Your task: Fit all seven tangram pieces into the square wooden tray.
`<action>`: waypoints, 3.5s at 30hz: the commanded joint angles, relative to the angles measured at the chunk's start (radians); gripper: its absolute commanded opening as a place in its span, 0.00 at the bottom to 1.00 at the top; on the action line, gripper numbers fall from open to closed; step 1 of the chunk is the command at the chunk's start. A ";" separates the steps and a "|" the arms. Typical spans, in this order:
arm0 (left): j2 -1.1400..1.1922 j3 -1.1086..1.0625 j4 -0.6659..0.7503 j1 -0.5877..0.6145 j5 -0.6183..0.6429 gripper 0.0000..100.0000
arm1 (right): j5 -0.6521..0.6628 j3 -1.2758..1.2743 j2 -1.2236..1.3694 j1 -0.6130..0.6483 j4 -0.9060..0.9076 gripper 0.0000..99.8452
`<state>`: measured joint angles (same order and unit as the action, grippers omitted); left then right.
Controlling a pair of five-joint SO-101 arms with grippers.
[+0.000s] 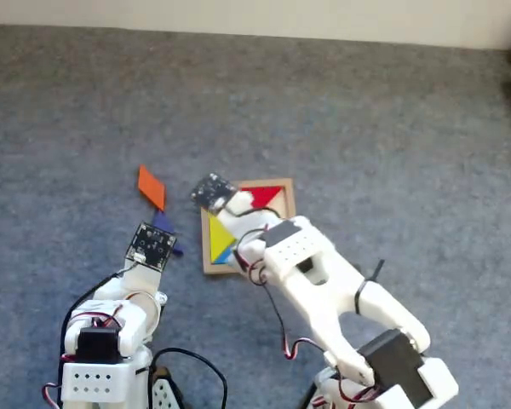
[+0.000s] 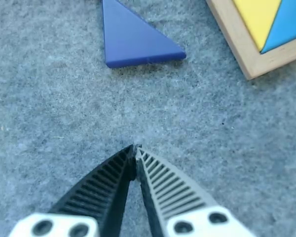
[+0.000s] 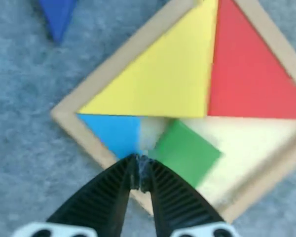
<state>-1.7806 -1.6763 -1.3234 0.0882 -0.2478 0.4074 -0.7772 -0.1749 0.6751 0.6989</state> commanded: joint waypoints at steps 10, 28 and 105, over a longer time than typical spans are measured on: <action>-0.035 -0.021 -0.005 0.010 0.011 0.00 | -0.006 -0.053 -0.128 -0.226 -0.180 0.02; -0.035 -0.021 -0.005 0.010 0.011 0.00 | -0.012 -0.087 0.051 -0.225 -0.295 0.02; -0.035 -0.021 -0.005 0.010 0.011 0.00 | -1.123 0.351 0.217 -0.348 0.426 0.26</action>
<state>-1.7806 -1.6763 -1.3234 0.0882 -0.2478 -0.7004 -0.4810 0.0598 0.3391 1.0717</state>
